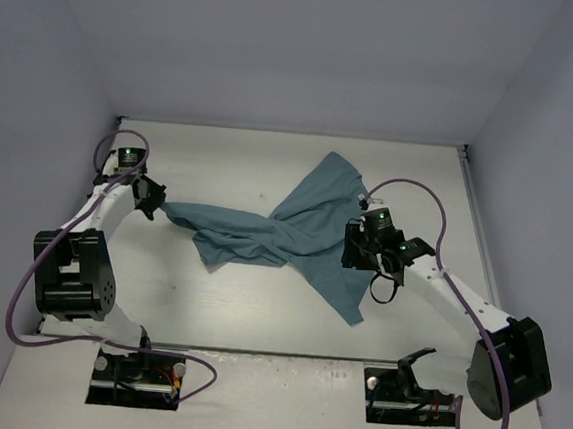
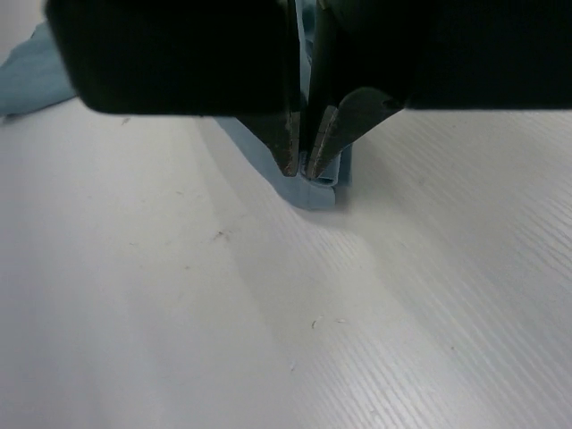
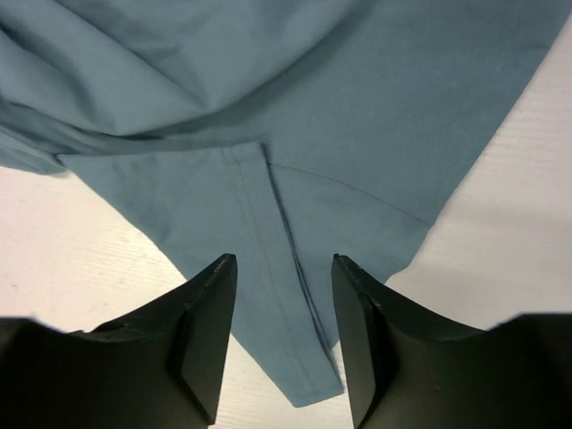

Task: Fold and stack the t-shirts
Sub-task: Flatten out the tshirt

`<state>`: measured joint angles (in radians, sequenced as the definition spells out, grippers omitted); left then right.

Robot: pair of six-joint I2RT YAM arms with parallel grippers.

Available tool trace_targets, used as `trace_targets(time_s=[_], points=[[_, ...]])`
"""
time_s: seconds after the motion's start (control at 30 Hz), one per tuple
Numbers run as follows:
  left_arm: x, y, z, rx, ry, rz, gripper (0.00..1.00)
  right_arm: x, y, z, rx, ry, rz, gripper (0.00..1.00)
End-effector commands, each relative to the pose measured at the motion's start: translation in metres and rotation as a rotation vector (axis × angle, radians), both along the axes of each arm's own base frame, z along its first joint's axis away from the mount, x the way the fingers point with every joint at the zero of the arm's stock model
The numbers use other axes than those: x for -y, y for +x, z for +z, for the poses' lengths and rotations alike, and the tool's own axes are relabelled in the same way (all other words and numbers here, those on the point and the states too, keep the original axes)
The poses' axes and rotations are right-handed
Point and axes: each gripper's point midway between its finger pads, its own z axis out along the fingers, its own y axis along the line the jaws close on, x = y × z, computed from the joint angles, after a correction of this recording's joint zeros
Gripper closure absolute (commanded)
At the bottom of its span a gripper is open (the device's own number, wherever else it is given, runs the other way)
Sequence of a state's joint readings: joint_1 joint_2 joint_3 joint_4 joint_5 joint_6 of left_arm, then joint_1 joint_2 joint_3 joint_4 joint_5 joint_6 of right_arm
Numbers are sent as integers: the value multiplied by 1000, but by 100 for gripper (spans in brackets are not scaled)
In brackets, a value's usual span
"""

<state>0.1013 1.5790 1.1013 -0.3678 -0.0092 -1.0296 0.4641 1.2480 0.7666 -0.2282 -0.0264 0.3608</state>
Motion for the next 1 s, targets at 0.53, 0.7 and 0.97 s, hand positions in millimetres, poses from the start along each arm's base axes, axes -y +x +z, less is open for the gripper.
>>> trace_targets(time_s=[0.53,0.7,0.97], points=[[0,6,53,106,80,-140,100,22,-36,-55,-140,-7,-216,54],[-2,11,61,111,111,-176,100,13,2,-65,-142,-77,-193,55],[-12,35,76,128,129,-189,100,-8,86,-73,-96,-166,-98,63]])
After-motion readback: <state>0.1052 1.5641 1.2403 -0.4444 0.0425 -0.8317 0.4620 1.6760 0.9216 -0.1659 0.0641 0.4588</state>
